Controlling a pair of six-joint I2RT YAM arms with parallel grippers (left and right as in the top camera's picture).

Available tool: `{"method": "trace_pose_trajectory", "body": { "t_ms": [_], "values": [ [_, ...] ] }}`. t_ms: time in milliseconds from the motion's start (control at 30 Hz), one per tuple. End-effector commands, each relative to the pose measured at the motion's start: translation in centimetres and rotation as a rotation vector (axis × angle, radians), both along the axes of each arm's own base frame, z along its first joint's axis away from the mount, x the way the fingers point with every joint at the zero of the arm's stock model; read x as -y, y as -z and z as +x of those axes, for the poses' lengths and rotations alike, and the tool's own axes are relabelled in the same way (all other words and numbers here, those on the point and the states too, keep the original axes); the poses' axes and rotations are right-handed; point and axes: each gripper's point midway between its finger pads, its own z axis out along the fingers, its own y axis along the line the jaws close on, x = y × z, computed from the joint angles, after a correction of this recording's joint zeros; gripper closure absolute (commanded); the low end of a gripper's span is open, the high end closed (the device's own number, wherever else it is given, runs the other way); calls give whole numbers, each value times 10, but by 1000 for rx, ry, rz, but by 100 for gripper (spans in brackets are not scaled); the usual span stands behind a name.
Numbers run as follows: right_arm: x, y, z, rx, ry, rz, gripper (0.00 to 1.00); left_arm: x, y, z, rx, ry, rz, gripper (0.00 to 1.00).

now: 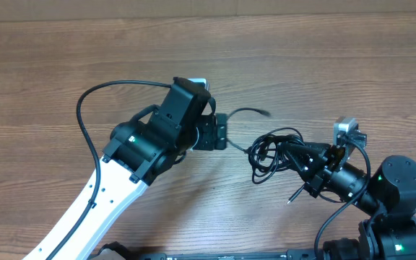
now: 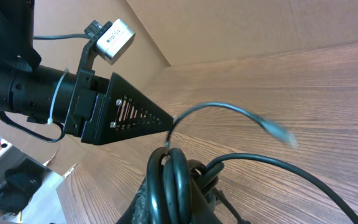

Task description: Untangle cables

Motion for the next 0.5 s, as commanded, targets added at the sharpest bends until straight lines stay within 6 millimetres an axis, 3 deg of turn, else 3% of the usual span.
{"method": "trace_pose_trajectory", "body": {
  "t_ms": [0, 267, 467],
  "values": [
    [2, -12, -1, 37, 10, 3, 96, 0, -1, 3, 9, 5, 6, 0],
    [10, -2, 6, -3, 80, -19, 96, 3, -3, 2, 40, 88, 27, 0],
    [21, 11, 12, -44, 158, -52, 96, -8, -9, 19, 70, 33, 6, 1]
  ]
}}
